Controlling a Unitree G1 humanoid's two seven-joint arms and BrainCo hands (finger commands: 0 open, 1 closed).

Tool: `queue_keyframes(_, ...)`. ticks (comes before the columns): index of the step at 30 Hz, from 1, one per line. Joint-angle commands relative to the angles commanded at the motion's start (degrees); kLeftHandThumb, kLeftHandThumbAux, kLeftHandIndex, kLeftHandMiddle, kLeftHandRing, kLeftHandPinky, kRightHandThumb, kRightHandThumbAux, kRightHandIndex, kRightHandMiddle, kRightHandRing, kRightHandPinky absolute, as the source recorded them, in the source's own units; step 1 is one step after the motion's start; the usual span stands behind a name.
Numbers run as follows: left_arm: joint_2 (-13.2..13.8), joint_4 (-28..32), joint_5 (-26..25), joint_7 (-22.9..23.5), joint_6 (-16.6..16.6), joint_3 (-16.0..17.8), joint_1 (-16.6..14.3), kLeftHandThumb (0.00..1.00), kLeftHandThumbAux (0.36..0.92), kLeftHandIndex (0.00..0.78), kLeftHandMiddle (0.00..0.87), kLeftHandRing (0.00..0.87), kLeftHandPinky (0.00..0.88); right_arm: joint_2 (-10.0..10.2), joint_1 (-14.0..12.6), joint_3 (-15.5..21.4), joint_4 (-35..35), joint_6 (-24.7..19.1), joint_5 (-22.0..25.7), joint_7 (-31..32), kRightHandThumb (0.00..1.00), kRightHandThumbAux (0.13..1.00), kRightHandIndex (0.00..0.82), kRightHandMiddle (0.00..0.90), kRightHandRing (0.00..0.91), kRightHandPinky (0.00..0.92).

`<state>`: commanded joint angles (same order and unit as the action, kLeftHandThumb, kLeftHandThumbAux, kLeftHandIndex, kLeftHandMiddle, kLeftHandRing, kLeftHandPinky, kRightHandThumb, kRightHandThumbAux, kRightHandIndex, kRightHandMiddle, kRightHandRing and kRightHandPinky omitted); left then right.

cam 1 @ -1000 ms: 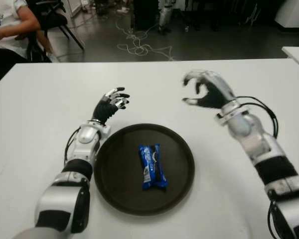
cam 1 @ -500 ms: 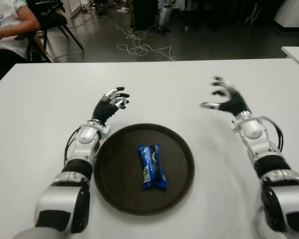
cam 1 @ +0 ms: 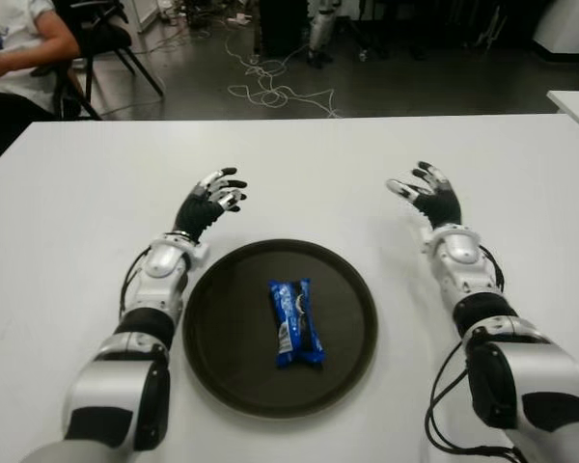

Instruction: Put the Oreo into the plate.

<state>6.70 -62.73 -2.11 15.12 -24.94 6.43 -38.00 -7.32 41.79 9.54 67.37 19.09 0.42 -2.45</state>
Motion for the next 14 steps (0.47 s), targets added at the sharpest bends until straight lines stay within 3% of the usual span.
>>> queue_keyframes(14,0.1,0.6,0.5,-1.3,-0.1,-0.7,0.3,0.082,0.674,0.195,0.308,0.304,0.332,-0.7,0.7,-1.9,1.2,-0.1,-1.9,-1.5,0.0,0.699,0.14,0.203,0.191,0.169)
